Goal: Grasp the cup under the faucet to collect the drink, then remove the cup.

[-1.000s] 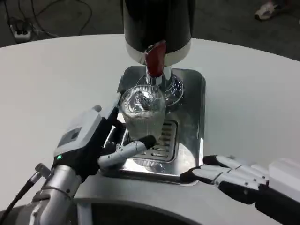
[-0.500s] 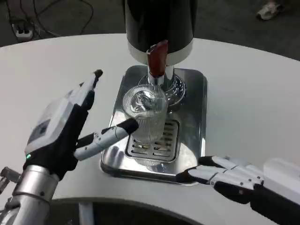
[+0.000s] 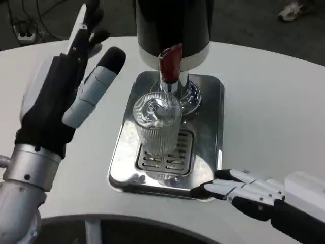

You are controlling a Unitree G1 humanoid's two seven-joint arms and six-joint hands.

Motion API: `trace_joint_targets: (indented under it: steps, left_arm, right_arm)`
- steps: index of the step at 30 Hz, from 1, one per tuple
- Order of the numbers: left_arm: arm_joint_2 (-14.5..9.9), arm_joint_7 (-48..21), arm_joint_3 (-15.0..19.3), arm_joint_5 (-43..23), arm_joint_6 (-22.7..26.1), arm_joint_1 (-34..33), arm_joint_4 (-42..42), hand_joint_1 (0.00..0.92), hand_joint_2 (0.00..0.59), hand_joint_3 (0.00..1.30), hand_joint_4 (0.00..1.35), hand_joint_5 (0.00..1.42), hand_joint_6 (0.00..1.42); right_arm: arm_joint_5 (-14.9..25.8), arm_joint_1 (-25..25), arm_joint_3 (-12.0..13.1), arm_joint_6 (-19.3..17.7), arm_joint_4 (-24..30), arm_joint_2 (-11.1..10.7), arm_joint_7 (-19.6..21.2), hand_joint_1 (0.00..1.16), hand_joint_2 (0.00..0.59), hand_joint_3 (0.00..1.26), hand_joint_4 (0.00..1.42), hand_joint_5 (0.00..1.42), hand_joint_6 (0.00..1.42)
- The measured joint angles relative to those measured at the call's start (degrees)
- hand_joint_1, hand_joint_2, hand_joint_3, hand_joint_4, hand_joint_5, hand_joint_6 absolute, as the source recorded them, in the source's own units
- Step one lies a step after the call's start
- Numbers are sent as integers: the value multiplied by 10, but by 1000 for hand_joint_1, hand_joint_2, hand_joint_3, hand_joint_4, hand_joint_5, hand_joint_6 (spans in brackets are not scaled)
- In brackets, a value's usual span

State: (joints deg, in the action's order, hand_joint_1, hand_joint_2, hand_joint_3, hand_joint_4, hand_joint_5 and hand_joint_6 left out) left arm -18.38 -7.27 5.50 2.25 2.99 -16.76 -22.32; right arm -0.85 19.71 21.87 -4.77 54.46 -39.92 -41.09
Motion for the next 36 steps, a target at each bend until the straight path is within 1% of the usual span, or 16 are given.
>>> trace_joint_targets:
  steps: [2, 5, 12, 14, 22, 27, 28, 29, 32, 36]
  left_arm:
    - [0, -17, -2, -19, 11, -15, 3, 0, 97, 19, 0, 113, 106]
    - [0, -34, -12, -25, 19, -35, 3, 0, 98, 27, 0, 124, 109]
    - [2, -57, -27, -42, 38, -41, 2, 0, 100, 29, 2, 130, 116]
    - [2, -66, -37, -43, 45, -42, 2, 0, 105, 30, 12, 140, 123]
    - [0, -93, -55, -42, 50, -50, 9, 0, 105, 39, 25, 152, 128]
    - [-20, -111, -66, -26, 56, -67, 12, 0, 97, 39, 25, 153, 131]
    - [-27, -116, -69, -17, 57, -72, 12, 0, 88, 39, 20, 147, 125]
    - [-38, -123, -72, -10, 59, -81, 12, 0, 86, 39, 18, 144, 124]
    - [-60, -136, -84, 13, 59, -97, 12, 0, 85, 39, 7, 132, 122]
    - [-84, -154, -96, 48, 56, -111, 11, 0, 72, 39, 2, 122, 114]
  right_arm:
    - [0, 1, 0, 0, 0, 0, 1, 395, 413, 141, 94, 15, 0]
    - [0, 3, 1, 0, 0, 1, 1, 396, 412, 142, 94, 15, 0]
    - [0, 8, 4, 0, 1, 6, 1, 393, 407, 143, 94, 15, 0]
    - [0, 8, 5, 0, 1, 8, 1, 393, 407, 143, 94, 15, 0]
    - [0, 9, 5, 0, 3, 10, 1, 391, 406, 143, 101, 15, 0]
    - [0, 9, 5, 0, 3, 10, 1, 390, 406, 143, 104, 22, 0]
    - [0, 9, 5, 0, 3, 10, 1, 390, 406, 143, 105, 23, 0]
    - [0, 9, 5, 0, 3, 10, 1, 390, 406, 143, 105, 23, 0]
    - [0, 9, 5, 0, 4, 10, 1, 390, 406, 143, 106, 25, 0]
    - [0, 7, 5, 0, 4, 10, 1, 390, 406, 143, 106, 25, 0]
